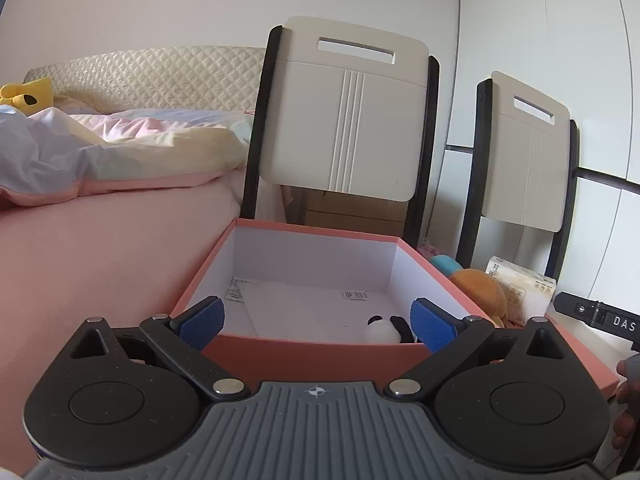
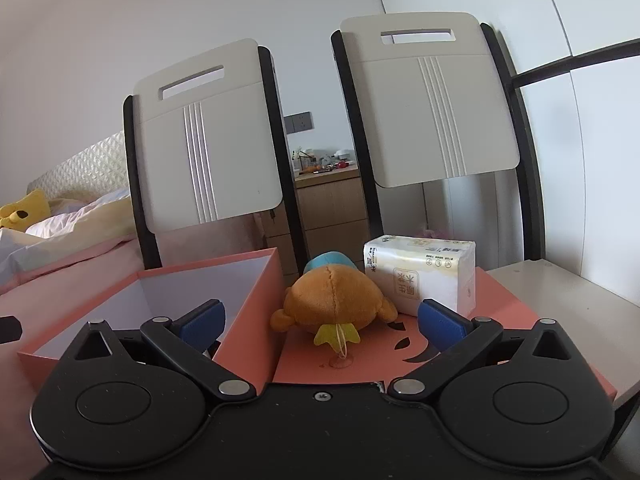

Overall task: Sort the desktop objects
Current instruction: 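Reach the right tool to the orange plush and close on it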

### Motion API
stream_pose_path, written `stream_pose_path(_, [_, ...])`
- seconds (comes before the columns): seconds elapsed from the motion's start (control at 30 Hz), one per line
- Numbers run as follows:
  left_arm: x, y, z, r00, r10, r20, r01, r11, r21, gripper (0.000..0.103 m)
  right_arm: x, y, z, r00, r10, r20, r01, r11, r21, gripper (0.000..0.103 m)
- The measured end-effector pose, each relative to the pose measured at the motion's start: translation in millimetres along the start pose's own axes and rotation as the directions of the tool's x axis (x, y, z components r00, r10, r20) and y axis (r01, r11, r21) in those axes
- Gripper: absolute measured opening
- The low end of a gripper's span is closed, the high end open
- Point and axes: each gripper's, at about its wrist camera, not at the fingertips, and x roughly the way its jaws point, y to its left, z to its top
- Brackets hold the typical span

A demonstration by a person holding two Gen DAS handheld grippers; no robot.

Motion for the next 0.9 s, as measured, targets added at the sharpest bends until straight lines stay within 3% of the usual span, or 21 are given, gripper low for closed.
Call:
stream_pose_path(0.3, [2.3, -4.6, -5.9, 1.000, -0.013, -0.005, 0.013, 1.000, 0.017, 0.100, 47.5, -18.9, 21.2, 0.995, -0.037, -0.097, 0.041, 0.998, 0.038, 0.098])
stream_pose_path(0.37, [3.6, -4.5, -5.2, 1.000, -0.015, -0.004, 0.016, 1.000, 0.016, 0.101, 61.7, -18.8, 22.9, 0.993, -0.029, -0.117, 0.033, 0.999, 0.031, 0.093])
stream_pose_path(0.57, [10.6, -0.4, -7.1, 0.999, -0.021, -0.039, 0.021, 1.000, -0.011, 0.101, 108.8, -11.9, 31.7, 0.987, 0.022, -0.160, -0.016, 0.999, 0.041, 0.093])
stream_pose_path(0.9, [14.8, 3.7, -9.2, 0.998, -0.030, -0.057, 0.028, 0.999, -0.034, 0.101, 184.2, -13.3, 38.1, 0.967, -0.019, -0.253, 0.048, 0.993, 0.111, 0.093])
